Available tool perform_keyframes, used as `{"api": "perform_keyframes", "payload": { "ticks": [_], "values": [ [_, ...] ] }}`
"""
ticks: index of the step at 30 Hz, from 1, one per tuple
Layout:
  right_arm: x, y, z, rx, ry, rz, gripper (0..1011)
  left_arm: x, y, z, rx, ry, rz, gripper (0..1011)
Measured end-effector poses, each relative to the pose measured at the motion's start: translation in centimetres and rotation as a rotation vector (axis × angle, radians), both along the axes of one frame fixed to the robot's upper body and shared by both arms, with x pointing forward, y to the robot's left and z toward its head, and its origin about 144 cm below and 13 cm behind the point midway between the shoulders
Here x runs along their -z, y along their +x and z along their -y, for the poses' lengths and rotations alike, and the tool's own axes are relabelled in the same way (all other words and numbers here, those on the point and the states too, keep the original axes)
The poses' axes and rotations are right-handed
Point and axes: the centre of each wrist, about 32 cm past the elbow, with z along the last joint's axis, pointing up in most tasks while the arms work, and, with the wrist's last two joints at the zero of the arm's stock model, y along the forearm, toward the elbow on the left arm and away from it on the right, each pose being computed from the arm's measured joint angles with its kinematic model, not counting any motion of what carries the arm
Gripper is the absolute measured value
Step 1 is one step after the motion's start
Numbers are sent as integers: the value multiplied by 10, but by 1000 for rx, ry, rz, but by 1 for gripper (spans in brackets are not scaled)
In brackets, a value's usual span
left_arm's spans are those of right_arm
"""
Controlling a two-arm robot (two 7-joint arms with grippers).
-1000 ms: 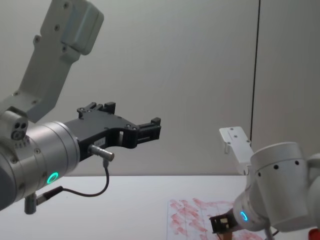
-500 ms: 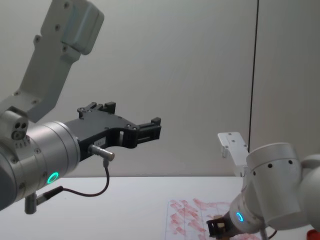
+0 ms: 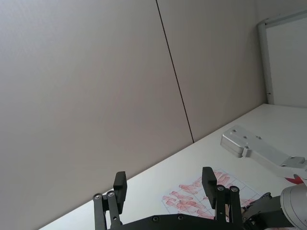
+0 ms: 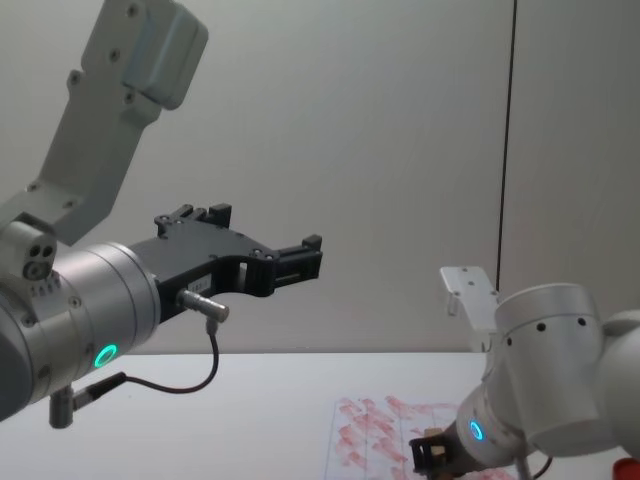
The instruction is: Use the one hand to pick up the stamp and affix it onto the A4 paper.
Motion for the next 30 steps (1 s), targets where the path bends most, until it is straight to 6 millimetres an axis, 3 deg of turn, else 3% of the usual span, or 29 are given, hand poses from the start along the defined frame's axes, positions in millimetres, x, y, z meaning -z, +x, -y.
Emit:
{"api": "perform_keyframes", "payload": {
  "ticks": [13, 30],
  "values": [
    [-10, 1, 6, 50, 111, 36, 225, 0, 0, 0, 0, 0, 0, 993],
    [-59, -3, 21, 121, 209, 170, 225, 0, 0, 0, 0, 0, 0, 993]
  ]
}}
